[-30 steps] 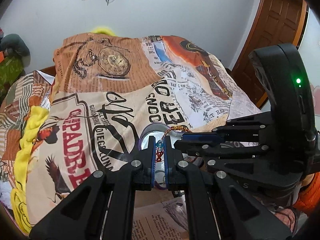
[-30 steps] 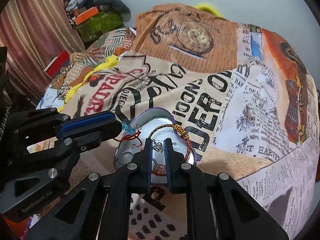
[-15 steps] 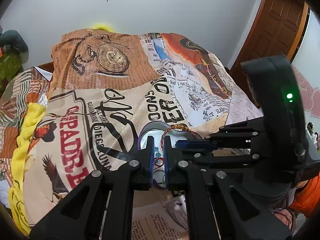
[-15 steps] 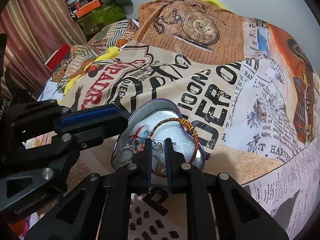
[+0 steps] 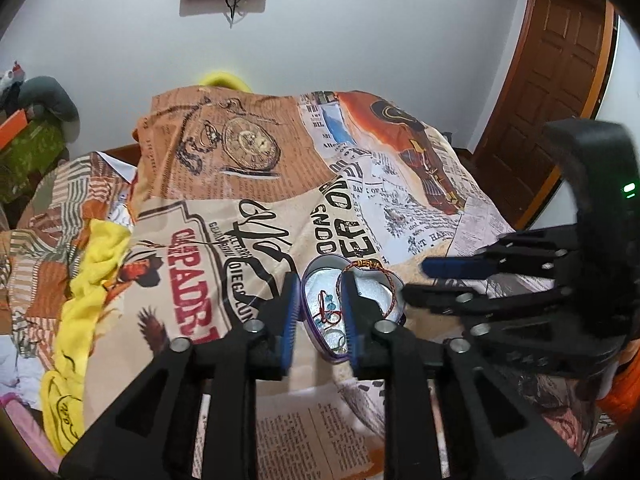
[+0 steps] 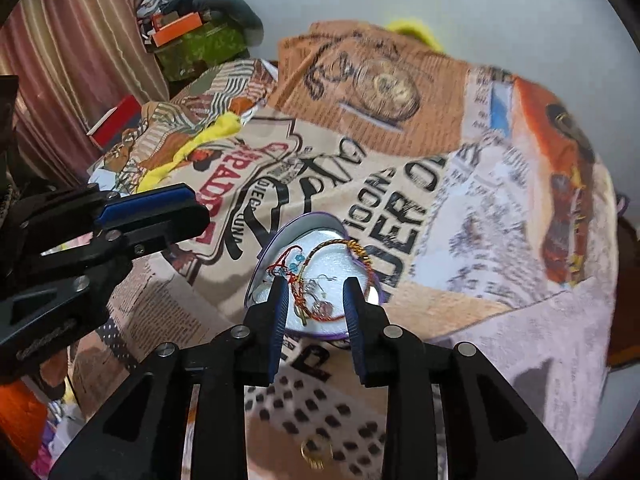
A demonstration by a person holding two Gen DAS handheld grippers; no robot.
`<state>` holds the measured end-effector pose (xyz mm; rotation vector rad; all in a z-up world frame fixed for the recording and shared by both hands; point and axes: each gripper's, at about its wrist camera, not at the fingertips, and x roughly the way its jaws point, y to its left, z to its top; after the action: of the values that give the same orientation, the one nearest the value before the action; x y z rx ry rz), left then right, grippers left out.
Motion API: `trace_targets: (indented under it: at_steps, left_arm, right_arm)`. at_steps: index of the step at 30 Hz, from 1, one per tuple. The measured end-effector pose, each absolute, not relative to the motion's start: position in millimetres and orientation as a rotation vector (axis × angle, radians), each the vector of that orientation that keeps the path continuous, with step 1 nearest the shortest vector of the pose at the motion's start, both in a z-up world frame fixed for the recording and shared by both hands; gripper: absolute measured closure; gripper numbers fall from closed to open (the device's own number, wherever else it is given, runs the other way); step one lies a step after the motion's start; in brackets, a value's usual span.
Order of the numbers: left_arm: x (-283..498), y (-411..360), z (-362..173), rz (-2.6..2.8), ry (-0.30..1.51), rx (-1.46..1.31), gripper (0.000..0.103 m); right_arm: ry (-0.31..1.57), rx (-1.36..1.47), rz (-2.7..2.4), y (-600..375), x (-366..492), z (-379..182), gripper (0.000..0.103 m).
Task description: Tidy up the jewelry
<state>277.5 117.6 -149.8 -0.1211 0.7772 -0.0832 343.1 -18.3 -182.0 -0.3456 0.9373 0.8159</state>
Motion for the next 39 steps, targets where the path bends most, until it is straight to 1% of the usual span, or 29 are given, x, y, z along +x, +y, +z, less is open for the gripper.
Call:
trace_targets:
  at_steps: [2, 4, 7, 9, 13, 14, 15, 16, 18, 22, 27, 33, 35, 37, 39]
  left_arm:
    - [273, 114, -146, -0.086, 0.775, -0.114, 0.075]
    - [268, 110, -144, -0.09, 0.774, -0.11, 0.067]
    - [261, 99, -142, -0.094, 0.776, -0.092, 0.063]
    - [257, 91, -142, -0.105, 0.782, -0.083, 0.062]
    - [251, 74, -146, -0.131, 0.803, -0.074, 0.056]
    - [249, 68, -149, -0.14, 0.812, -0.072, 0.056]
    - [248, 62, -152, -0.15, 0.823, -0.07, 0.055]
    - [247, 58, -154, -0.157, 0.83, -0.07, 0.055]
    - [246, 47, -162, -0.18, 0.856, -0.07, 0.055]
    - [243, 23, -179, -0.215, 0.908, -0.057, 0.055]
    - [241, -3, -195, -0.254, 0.951, -0.022, 0.055]
    - [249, -19, -215, -0.266, 0.988, 0.012, 0.056]
    - [250, -19, -218, -0.268, 0.982, 0.012, 0.057]
    - [250, -19, -218, -0.274, 0.975, 0.005, 0.066]
    - [251, -17, -219, -0.279, 0.976, -0.006, 0.07]
  right_arm:
    - [0.905, -0.35, 0.804, -27, 337, -173, 0.078]
    - [0.875, -0.348, 0.79, -36, 332, -164, 0.078]
    - [0.82, -0.337, 0.755, -54, 326, -151, 0.078]
    - [0.805, -0.329, 0.737, -63, 323, -146, 0.078]
    - [0.791, -0.305, 0.698, -90, 321, -139, 0.078]
    - [0.786, -0.306, 0.681, -97, 321, -139, 0.077]
    - [0.782, -0.311, 0.661, -104, 320, -140, 0.074]
    - [0.78, -0.316, 0.645, -110, 318, -141, 0.067]
    - [0.783, -0.31, 0.621, -123, 315, -144, 0.058]
    - [0.814, -0.268, 0.61, -146, 310, -157, 0.058]
    - [0.844, -0.299, 0.578, -162, 302, -175, 0.058]
    - [0.897, -0.292, 0.576, -173, 301, -195, 0.058]
    - [0.91, -0.282, 0.578, -174, 302, -200, 0.058]
    - [0.919, -0.276, 0.582, -174, 304, -204, 0.058]
    - [0.926, -0.275, 0.589, -171, 307, -208, 0.058]
